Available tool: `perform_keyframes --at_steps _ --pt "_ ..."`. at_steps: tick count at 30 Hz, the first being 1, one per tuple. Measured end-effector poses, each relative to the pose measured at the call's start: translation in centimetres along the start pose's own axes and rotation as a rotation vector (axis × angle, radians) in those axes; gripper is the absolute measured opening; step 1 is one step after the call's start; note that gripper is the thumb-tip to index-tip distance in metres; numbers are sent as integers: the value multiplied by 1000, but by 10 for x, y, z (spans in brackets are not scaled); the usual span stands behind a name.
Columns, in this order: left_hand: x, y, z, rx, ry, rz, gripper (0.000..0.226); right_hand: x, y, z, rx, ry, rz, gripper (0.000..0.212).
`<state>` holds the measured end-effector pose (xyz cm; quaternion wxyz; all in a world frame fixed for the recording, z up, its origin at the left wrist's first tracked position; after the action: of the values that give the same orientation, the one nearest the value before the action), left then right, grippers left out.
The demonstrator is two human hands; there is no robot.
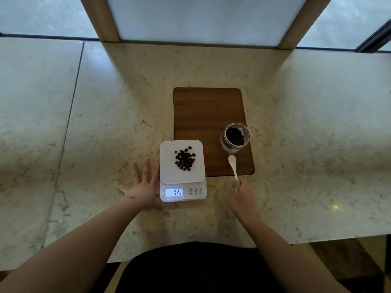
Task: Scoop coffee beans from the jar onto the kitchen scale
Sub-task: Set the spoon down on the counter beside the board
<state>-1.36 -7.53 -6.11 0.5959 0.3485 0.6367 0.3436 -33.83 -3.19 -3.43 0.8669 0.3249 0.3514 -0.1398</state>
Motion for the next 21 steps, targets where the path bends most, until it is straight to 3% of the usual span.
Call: perform_keyframes --at_steps 13,21 --pt "0 -6 3 -34 0 4 164 -5 -3 2 -34 -11 -56 31" --pt "0 -2 0 2 14 -5 163 -13 -1 -6 -32 87 -186 15"
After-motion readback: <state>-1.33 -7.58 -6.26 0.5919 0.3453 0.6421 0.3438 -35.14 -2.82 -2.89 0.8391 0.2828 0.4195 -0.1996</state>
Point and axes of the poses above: each hand's wrist, its own y-axis away from the middle knuckle, its own x-axis out of the palm, z = x × y, the point moved 7 cm from there along -y, towards the middle knuckle, and after that the axes turned 2 degrees about y, right-handed, at the moved point
